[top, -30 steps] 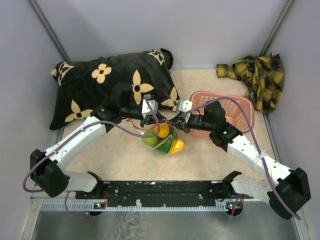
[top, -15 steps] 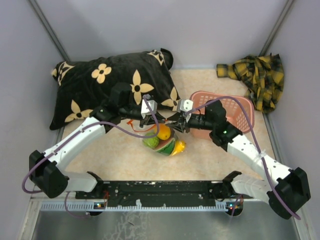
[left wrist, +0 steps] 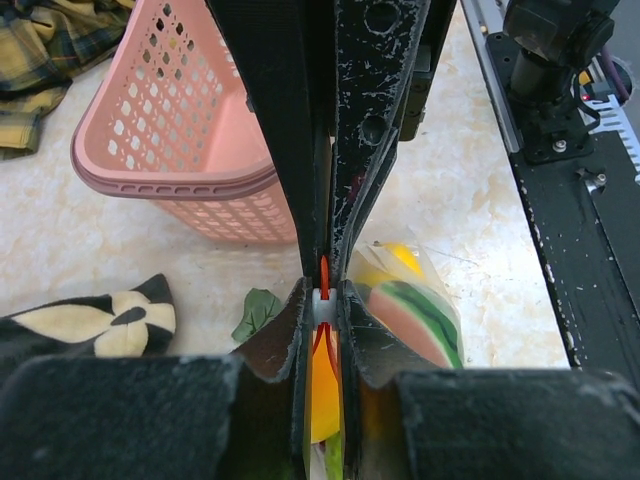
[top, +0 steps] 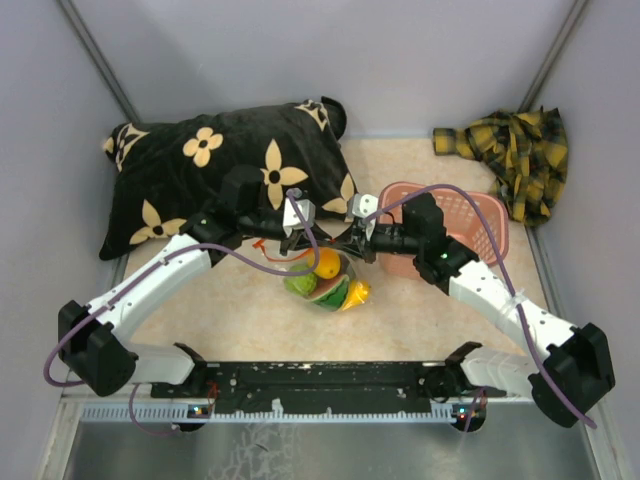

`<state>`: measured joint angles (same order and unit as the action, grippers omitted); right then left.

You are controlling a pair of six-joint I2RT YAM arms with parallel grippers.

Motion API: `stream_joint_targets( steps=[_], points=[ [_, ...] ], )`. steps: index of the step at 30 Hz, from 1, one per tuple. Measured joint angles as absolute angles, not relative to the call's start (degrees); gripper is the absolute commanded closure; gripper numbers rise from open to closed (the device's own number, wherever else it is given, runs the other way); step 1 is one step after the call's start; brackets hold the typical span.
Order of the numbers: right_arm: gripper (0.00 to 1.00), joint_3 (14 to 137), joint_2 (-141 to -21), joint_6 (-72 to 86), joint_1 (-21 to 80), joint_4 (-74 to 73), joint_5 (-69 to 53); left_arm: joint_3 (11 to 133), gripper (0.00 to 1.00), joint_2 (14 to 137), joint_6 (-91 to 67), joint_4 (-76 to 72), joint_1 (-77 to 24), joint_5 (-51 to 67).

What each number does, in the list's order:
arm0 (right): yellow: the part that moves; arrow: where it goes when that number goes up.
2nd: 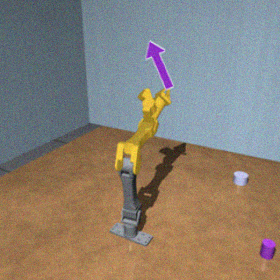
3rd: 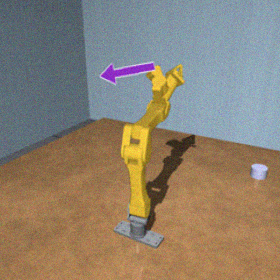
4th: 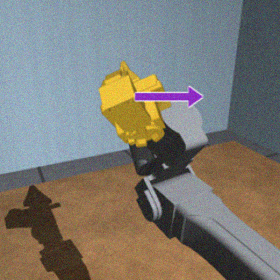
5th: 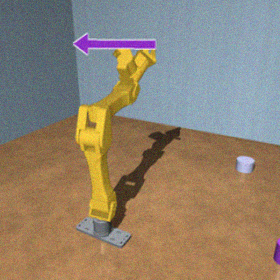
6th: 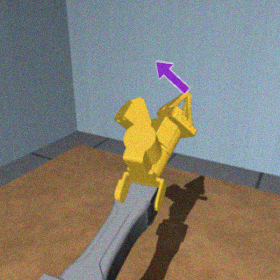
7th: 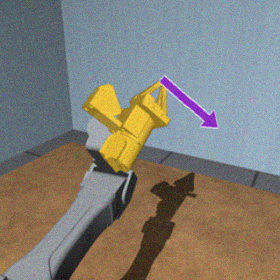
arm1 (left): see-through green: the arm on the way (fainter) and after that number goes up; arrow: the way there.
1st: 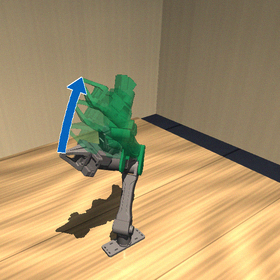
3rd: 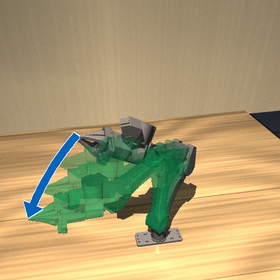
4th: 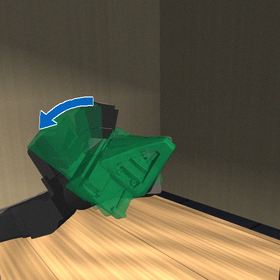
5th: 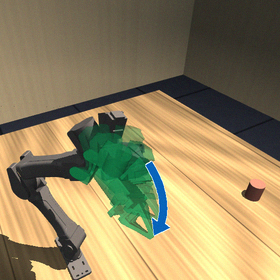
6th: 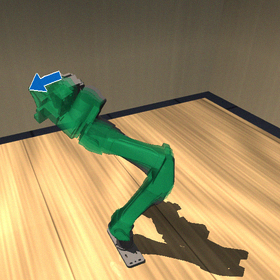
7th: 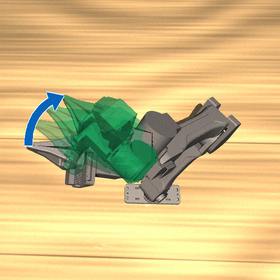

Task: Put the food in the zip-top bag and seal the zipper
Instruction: Zip the zipper food storage bag at the center of the board.

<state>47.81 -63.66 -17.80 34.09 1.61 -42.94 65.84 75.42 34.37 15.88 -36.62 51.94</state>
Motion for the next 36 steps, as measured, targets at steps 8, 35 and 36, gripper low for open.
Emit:
stream_joint_targets(
  steps=[8,35,36],
  points=[
    [1.00,47.6,-61.8,-17.5,33.8,0.2,-40.3,64.5,0.92,74.0,36.0,15.7,-37.1,47.0],
    [1.00,43.9,-48.4,-14.1,27.9,-5.7,-34.5,62.1,1.00,68.9,40.3,21.3,-38.1,33.0],
    [0.94,43.9,-48.2,-14.0,27.9,-6.1,-34.7,62.1,1.00,68.6,40.3,21.5,-38.3,32.8]
  ],
)
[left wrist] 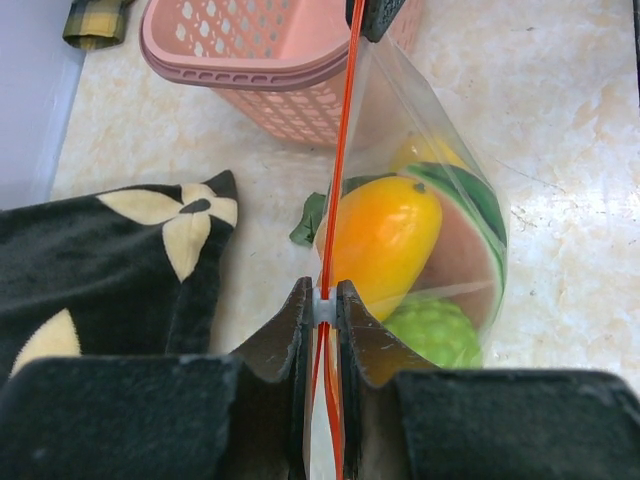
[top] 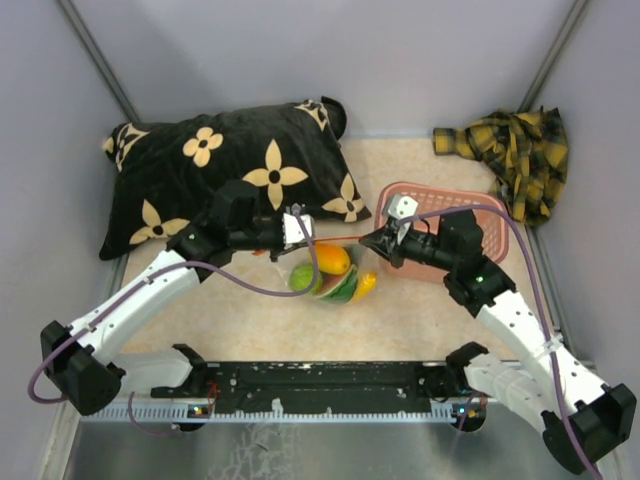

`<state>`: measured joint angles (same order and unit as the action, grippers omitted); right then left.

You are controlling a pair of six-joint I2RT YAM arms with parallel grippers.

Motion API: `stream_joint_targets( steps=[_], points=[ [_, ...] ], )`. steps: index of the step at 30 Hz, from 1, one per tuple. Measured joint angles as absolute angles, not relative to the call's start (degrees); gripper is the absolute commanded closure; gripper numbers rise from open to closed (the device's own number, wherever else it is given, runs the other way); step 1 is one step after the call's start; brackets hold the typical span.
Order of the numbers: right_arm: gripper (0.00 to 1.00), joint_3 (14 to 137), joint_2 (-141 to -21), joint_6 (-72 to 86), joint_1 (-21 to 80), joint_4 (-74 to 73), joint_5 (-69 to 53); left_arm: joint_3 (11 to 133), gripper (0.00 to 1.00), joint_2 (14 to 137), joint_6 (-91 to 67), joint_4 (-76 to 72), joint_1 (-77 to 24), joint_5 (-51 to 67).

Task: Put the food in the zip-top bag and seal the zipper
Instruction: Zip the zipper food storage bag at the center of the board.

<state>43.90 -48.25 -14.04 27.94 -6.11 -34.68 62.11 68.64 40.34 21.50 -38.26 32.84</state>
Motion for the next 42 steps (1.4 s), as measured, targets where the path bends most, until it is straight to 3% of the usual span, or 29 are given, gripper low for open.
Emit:
stream_joint_targets(
  steps=[5,8,11,27,30,34,42],
  points=[
    [0.59,45.8,-49.3,-14.2,27.9,-10.6,-36.4,62.1,1.00,68.5,40.3,23.5,-39.5,31.3],
    [0.49,49.7,-50.9,-15.4,28.5,-13.4,-37.1,62.1,1.00,68.5,40.3,23.8,-40.1,31.1],
    [0.46,53.8,-53.1,-17.0,31.0,-14.9,-37.4,61.8,1.00,68.4,40.1,23.6,-40.6,31.4],
    [0.55,63.2,-70.7,-26.3,40.2,-25.5,-37.5,59.7,1.00,67.1,39.8,21.6,-43.4,31.6],
    [0.66,63.2,-71.0,-27.4,40.9,-27.5,-37.4,59.5,1.00,67.1,39.8,21.4,-43.4,31.6],
    [1.00,63.9,-71.0,-28.3,41.1,-28.7,-35.9,59.5,1.00,67.0,39.8,21.4,-43.4,31.6],
    [1.00,64.3,-70.6,-28.3,41.4,-28.7,-30.5,58.9,1.00,66.6,39.9,20.9,-44.0,30.0]
  ],
)
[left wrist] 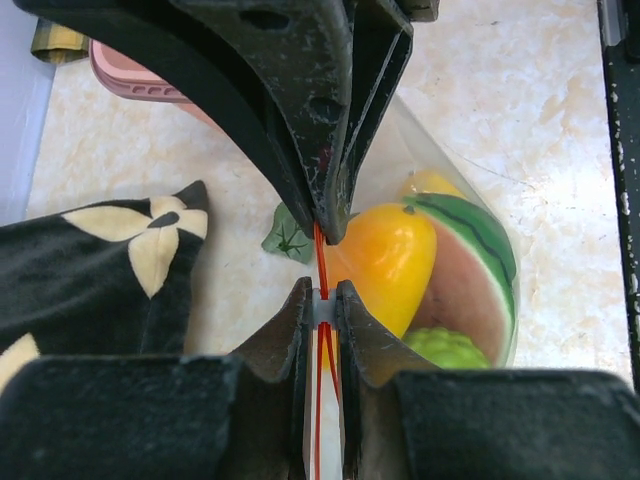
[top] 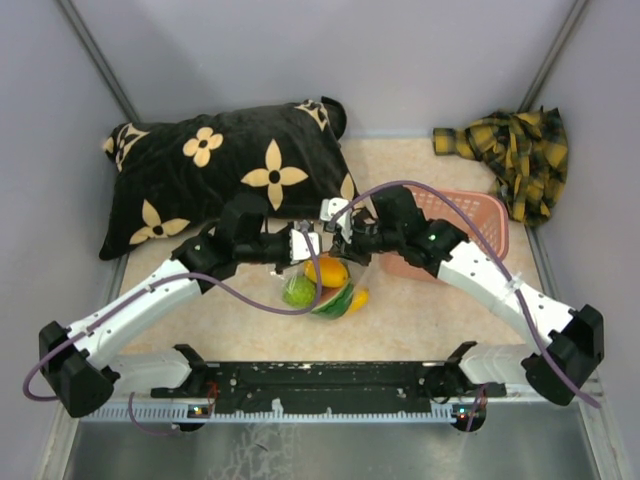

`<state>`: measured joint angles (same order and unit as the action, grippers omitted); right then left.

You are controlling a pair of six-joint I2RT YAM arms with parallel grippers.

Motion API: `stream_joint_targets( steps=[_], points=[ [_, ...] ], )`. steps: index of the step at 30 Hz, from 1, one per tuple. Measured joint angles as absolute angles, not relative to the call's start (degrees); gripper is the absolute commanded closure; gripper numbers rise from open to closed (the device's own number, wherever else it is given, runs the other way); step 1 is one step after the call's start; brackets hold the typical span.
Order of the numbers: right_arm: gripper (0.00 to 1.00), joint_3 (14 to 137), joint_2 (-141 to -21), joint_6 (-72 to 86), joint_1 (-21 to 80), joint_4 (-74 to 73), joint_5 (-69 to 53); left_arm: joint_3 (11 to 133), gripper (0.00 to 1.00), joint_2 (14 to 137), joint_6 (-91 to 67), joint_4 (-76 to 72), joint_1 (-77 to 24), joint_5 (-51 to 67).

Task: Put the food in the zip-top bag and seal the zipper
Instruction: Zip the zipper food storage bag at the center of the board.

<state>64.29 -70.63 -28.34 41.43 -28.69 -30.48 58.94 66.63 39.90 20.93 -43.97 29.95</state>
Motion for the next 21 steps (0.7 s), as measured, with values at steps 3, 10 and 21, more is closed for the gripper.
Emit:
stream_joint_targets(
  steps=[3,10,21],
  points=[
    [1.00,64.0,-69.1,-27.9,41.5,-28.8,-27.7,59.0,1.00,66.5,39.9,20.9,-44.3,28.5],
    [1.00,59.3,-61.0,-25.4,37.5,-26.4,-24.6,59.3,1.00,65.2,39.8,22.3,-44.5,25.3],
    [1.00,57.5,-58.4,-21.4,33.9,-24.9,-22.4,58.6,1.00,61.8,39.5,23.4,-44.5,19.6]
  ],
)
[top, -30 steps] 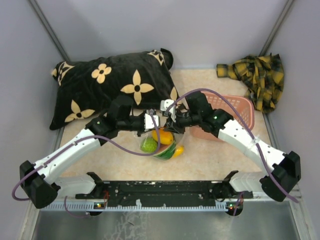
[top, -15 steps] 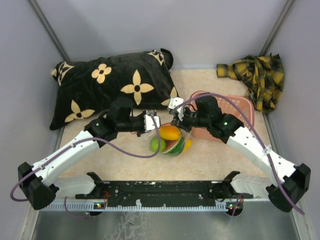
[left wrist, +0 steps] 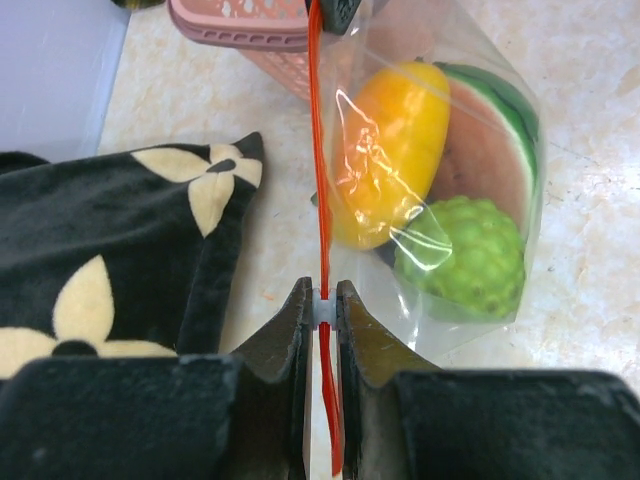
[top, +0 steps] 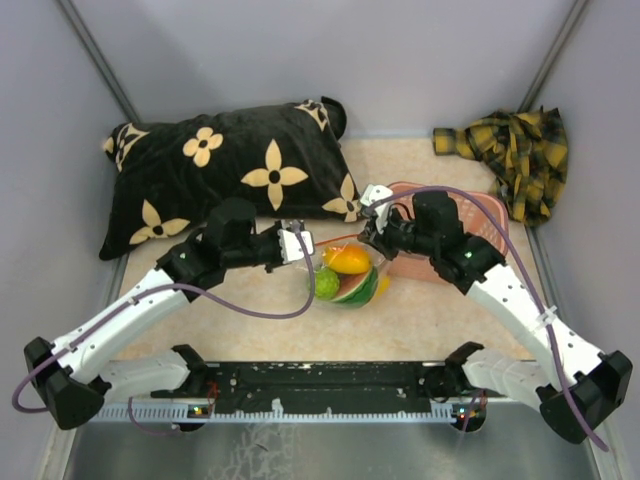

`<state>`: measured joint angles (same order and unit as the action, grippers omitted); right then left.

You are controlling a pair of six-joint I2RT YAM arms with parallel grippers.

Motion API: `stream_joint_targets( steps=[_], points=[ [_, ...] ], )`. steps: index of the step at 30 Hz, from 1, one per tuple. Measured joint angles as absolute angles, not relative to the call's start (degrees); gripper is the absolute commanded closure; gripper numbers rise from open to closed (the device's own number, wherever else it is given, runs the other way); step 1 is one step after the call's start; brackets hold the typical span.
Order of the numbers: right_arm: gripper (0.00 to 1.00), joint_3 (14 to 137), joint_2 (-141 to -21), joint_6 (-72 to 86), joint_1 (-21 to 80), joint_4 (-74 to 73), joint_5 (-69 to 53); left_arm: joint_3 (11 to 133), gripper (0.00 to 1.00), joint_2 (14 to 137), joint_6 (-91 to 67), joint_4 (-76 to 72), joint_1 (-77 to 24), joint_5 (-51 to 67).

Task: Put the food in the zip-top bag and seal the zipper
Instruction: Zip the zipper food storage bag at the center of the board, then place the zipper food storage bag at the center of the board.

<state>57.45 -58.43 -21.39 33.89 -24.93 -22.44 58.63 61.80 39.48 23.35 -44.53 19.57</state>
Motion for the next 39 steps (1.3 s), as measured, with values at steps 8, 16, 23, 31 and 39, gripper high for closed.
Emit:
stream_joint_targets(
  steps=[8,16,23,31,39],
  points=[
    [1.00,55.8,-56.0,-18.3,30.4,-24.8,-20.8,57.1,1.00,59.2,38.8,24.6,-44.5,14.1],
    [1.00,55.5,-55.9,-15.8,29.5,-24.0,-22.4,54.5,1.00,56.1,36.8,23.8,-44.8,9.1],
    [1.00,55.5,-59.0,-13.5,29.5,-20.6,-25.8,52.0,1.00,53.6,34.3,20.8,-44.9,1.0],
    [1.00,55.6,-60.1,-12.1,29.5,-18.1,-26.2,46.8,1.00,47.5,30.6,17.8,-45.3,-4.6],
    [1.00,55.6,-62.0,-11.3,32.2,-17.0,-26.5,44.4,0.91,44.1,27.3,18.7,-45.0,-8.2]
  ],
)
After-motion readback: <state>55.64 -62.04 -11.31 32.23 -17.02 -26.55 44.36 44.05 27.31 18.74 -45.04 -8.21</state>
